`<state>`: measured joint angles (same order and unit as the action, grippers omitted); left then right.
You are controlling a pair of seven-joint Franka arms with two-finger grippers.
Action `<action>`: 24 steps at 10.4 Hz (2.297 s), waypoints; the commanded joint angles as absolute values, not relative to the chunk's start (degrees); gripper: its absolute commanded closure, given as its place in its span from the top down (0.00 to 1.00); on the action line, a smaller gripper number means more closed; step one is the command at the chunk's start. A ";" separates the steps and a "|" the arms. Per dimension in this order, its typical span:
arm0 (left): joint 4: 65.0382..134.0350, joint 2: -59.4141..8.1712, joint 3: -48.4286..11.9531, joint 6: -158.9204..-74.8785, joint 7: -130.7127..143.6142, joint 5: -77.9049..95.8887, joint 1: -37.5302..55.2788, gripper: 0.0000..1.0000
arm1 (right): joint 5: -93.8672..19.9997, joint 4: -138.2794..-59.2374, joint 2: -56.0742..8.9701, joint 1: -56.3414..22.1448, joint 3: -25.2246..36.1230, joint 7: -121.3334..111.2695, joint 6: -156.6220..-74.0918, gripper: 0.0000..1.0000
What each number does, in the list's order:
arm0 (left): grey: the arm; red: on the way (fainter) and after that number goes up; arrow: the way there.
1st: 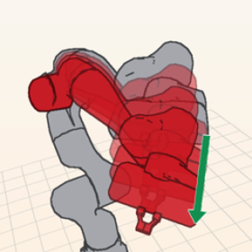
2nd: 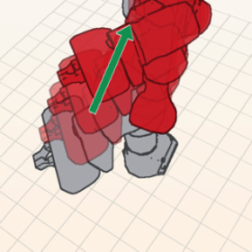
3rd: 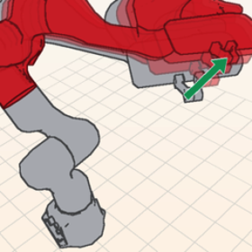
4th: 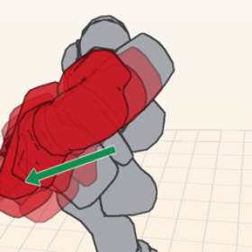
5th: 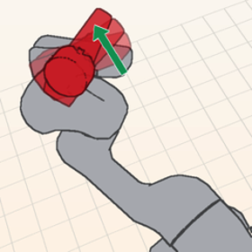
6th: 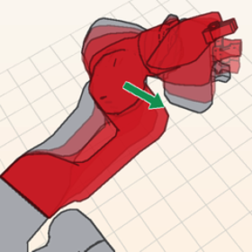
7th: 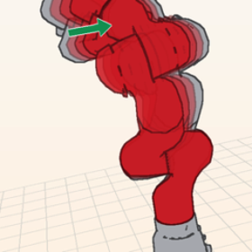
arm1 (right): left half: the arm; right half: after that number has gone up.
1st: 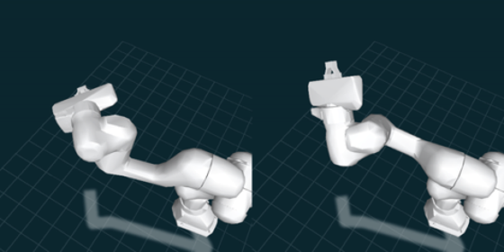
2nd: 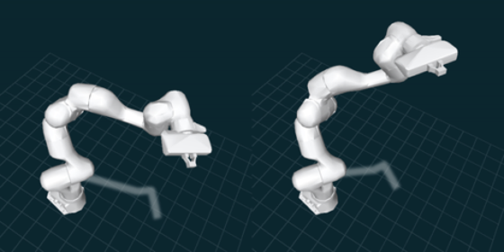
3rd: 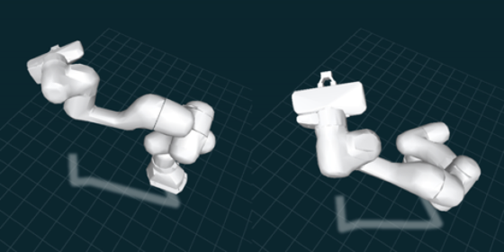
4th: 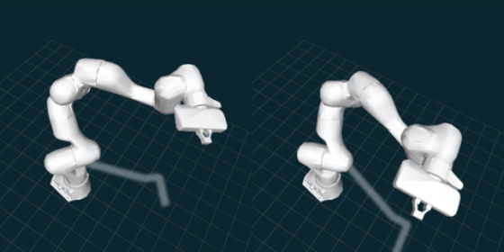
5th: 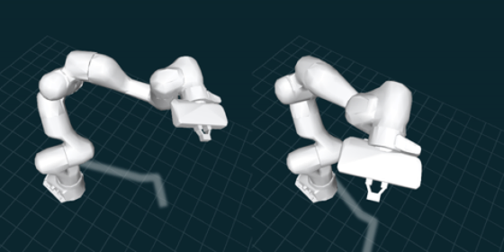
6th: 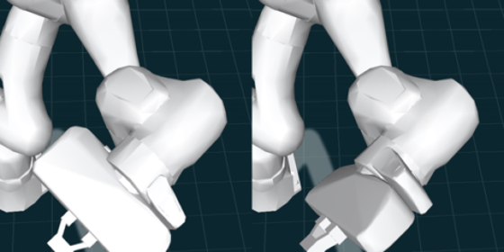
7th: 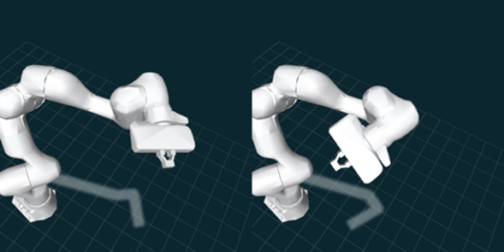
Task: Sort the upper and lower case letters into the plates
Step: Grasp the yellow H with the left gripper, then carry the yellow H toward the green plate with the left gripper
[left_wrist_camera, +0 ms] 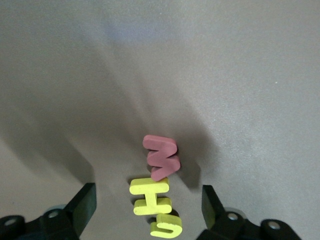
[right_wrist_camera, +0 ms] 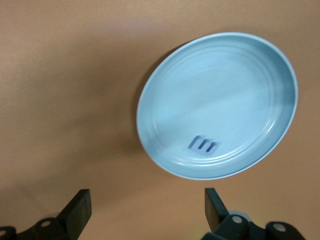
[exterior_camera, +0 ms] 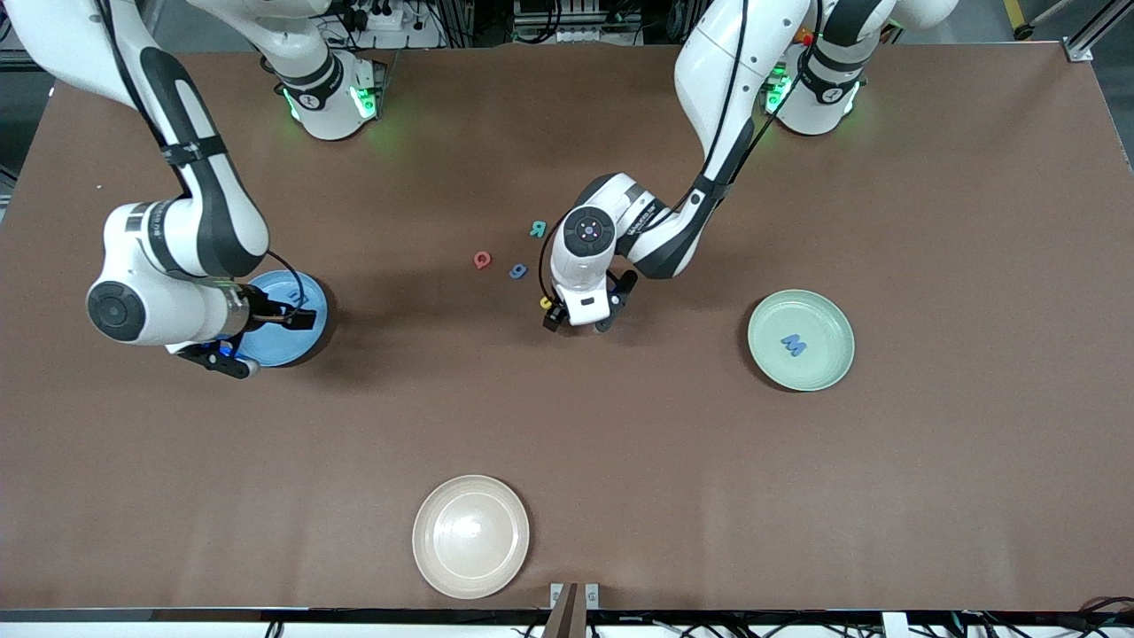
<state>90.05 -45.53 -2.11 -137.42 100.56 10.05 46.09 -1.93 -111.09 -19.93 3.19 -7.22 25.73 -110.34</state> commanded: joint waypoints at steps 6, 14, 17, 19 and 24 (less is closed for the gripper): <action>88.68 -47.20 -1.76 -138.87 101.34 11.07 46.76 0.68 | -1.85 -103.73 -21.26 -2.73 -7.47 32.61 -109.16 1.00; 88.59 -42.20 -2.81 -138.25 97.91 9.68 46.41 0.00 | -2.81 -102.74 -20.57 -3.08 -8.08 34.27 -109.25 1.00; 88.68 -37.10 -4.73 -135.98 96.60 3.80 42.56 0.00 | -3.87 -102.74 -20.48 -3.34 -12.47 42.43 -110.56 1.00; 89.03 -34.38 -8.51 -133.35 91.18 -1.38 36.68 0.00 | -3.87 -102.83 -21.00 -4.65 -14.93 49.09 -114.59 1.00; 94.72 -25.95 -15.47 -118.67 56.49 -5.10 18.13 0.00 | -2.99 -102.83 -27.14 -15.35 -16.17 71.14 -127.67 1.00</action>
